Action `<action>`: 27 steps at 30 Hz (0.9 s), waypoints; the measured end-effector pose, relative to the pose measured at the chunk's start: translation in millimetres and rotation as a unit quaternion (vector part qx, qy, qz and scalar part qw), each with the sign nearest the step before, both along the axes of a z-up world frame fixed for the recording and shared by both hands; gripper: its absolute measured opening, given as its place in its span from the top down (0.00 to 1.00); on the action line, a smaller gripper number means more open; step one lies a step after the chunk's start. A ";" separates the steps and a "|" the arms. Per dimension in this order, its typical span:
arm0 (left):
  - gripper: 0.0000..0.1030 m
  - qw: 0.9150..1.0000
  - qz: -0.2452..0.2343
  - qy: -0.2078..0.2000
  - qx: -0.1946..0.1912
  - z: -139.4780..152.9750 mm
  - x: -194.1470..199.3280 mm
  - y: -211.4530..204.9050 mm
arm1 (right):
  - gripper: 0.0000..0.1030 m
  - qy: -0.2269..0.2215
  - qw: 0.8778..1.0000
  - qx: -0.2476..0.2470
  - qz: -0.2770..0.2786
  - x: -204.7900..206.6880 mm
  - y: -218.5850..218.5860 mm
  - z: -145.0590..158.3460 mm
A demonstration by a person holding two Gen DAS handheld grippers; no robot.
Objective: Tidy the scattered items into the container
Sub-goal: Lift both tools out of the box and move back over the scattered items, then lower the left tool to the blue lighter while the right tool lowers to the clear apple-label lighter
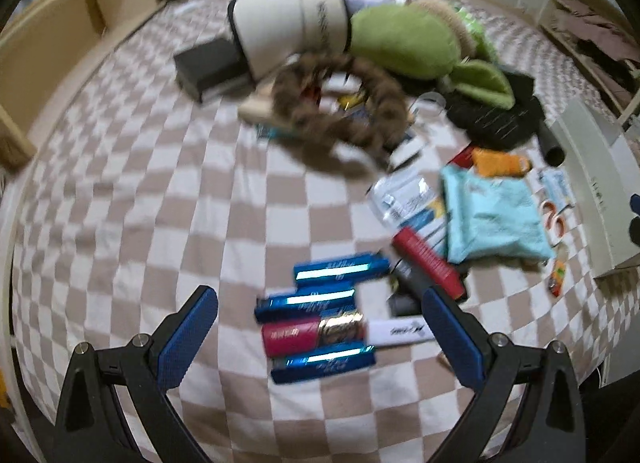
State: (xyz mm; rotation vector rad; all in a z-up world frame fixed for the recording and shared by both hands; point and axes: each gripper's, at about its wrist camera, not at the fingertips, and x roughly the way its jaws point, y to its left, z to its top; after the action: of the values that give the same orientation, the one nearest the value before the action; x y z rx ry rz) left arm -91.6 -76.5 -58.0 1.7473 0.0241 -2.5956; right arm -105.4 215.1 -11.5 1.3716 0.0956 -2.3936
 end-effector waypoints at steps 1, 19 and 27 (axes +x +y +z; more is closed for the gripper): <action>0.00 1.000 0.000 -0.008 -0.004 -5.2 1.2 -0.5 | 0.00 -0.006 1.000 0.003 0.000 -1.6 -0.2 -3.1; 0.00 0.992 -0.005 -0.116 -0.053 -65.7 2.6 16.8 | 0.00 -0.099 0.993 0.043 0.042 -20.7 -8.3 -47.0; 0.00 0.989 -0.015 -0.134 -0.064 -79.5 3.0 24.7 | 0.00 -0.112 0.981 0.094 0.130 -21.2 -13.6 -65.9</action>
State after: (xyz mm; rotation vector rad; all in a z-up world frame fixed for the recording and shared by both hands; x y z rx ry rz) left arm -88.6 -51.8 -137.5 2.0421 -0.1689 -2.2993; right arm -126.5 201.5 -77.4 1.5960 0.4222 -2.0442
